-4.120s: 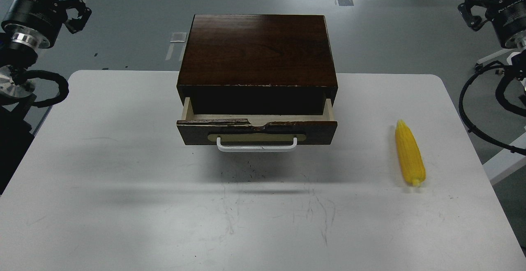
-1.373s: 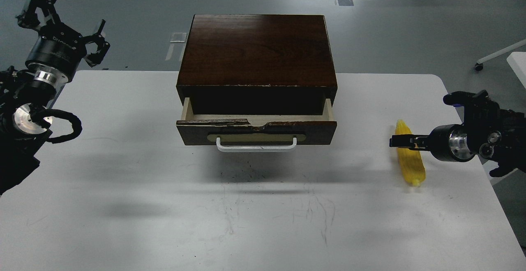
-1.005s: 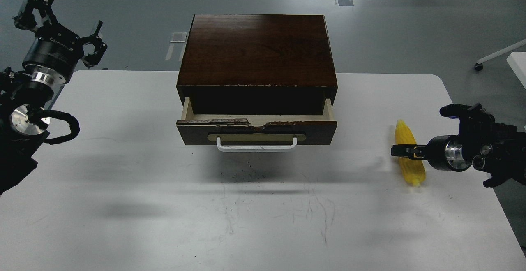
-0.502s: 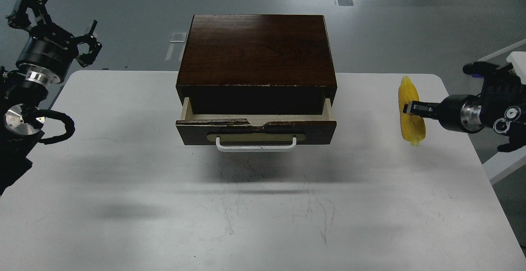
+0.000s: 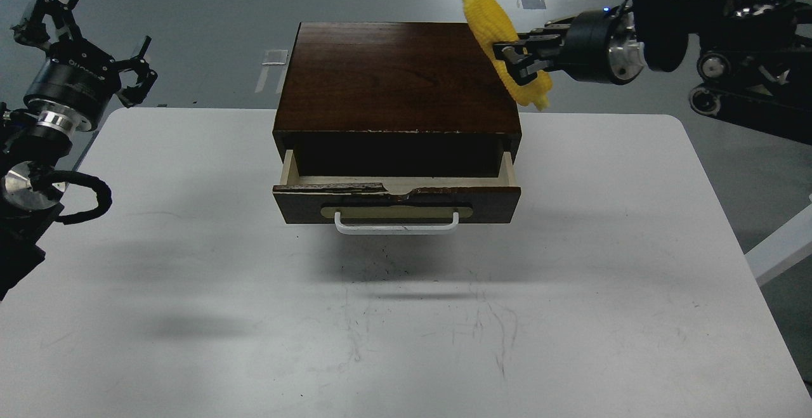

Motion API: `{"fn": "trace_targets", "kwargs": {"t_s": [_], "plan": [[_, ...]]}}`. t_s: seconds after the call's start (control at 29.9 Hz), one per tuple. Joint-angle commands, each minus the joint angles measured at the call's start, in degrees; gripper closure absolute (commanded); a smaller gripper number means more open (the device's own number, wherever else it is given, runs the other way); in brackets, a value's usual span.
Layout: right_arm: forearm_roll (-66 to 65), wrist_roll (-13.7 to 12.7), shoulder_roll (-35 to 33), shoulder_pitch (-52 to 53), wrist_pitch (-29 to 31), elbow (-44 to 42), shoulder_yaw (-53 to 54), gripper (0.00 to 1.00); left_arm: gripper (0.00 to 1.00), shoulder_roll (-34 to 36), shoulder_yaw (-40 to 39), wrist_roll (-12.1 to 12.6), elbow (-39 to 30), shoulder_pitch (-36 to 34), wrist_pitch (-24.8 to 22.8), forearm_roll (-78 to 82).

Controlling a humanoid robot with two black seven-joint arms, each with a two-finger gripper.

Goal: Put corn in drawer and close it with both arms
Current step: 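Lift the corn with the right gripper and carry it over the drawer, then lower the corn into the open drawer and open the right gripper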

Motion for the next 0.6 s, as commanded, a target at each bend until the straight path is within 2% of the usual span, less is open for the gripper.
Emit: {"fn": "trace_targets", "kwargs": {"t_s": [0.0,0.23,0.44,0.57], "plan": [[-4.92,1.18,6.95,2.77,-0.58,0.73,0.31,1.0,0.02,0.18,0.03,2.97,0.0,-0.09,0.0,0.23],[-18.89,5.84,14.18,4.02,-1.2,3.37,-0.04,1.0,0.02,1.68,0.03,3.6,0.0,0.0,0.0,0.32],[-30.84,10.24,14.54,2.52,-1.2,2.67,-1.27,1.0,0.02,2.64,-0.06,3.25,0.08,0.09,0.0,0.32],[-34.46,10.59,14.54,1.64,-1.2,2.4,-1.45,1.0,0.02,3.08,-0.06,3.16,0.08,0.17,0.0,0.24]]}}
